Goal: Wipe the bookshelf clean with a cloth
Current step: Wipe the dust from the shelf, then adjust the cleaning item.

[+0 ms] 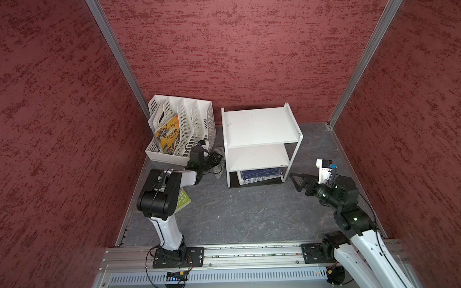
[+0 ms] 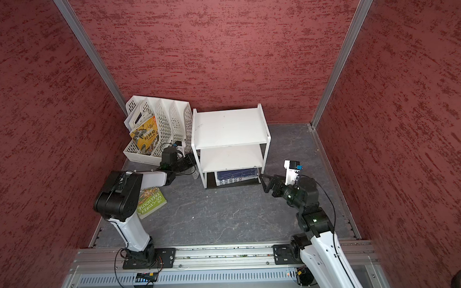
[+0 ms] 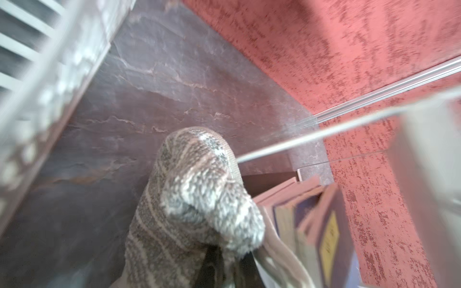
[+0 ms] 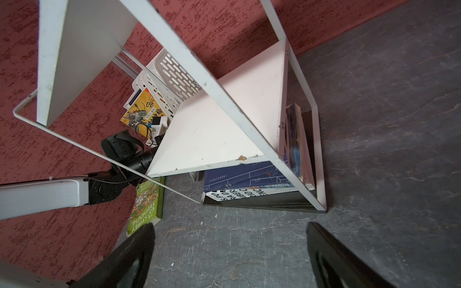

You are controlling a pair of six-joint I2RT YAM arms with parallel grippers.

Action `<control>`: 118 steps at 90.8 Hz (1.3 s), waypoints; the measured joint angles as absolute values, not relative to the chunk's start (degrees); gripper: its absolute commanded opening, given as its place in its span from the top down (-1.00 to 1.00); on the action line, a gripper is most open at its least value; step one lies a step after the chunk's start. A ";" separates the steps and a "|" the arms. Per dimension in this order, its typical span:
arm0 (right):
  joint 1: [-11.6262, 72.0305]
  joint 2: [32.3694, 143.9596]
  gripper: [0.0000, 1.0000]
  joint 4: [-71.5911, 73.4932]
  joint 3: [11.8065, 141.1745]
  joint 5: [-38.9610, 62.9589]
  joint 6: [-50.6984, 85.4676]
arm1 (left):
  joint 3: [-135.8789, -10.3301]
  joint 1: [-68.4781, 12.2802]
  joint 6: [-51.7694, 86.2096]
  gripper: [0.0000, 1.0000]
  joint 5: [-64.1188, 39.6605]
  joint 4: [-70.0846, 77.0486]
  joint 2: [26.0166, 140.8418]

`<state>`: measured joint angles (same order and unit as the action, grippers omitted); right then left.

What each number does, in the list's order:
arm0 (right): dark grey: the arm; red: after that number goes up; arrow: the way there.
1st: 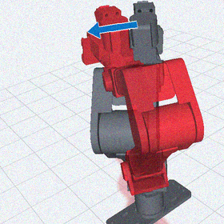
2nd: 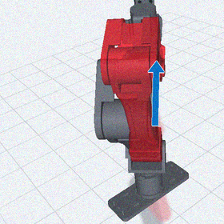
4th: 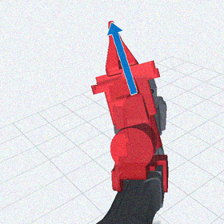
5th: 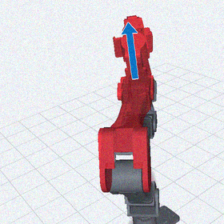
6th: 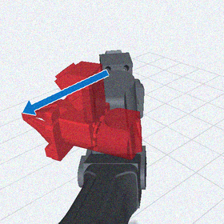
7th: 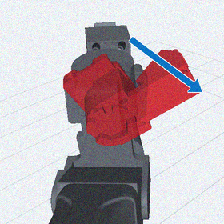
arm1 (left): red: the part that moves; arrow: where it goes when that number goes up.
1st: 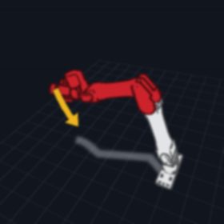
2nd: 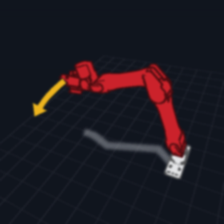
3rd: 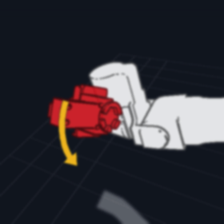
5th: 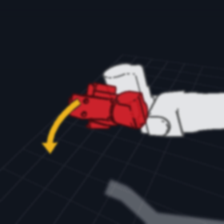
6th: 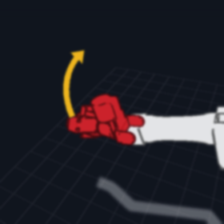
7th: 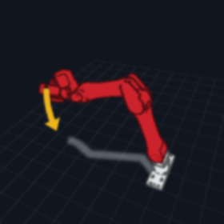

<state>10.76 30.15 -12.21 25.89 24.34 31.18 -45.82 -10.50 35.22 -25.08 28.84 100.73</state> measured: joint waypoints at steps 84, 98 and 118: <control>39.51 48.95 -0.85 26.74 17.02 29.17 41.95 | -16.80 -6.39 43.35 0.87 -33.65 -4.38 16.95; 43.07 55.07 -0.86 36.58 17.12 28.86 44.51 | -13.32 -8.23 50.98 0.84 -39.72 0.03 13.52; 48.34 68.97 -0.86 48.03 21.96 29.02 47.66 | -10.50 -17.41 58.72 0.83 -42.11 14.26 21.43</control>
<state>48.34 68.97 48.03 21.96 29.02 47.66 -10.50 -17.41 58.72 -42.11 14.26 21.43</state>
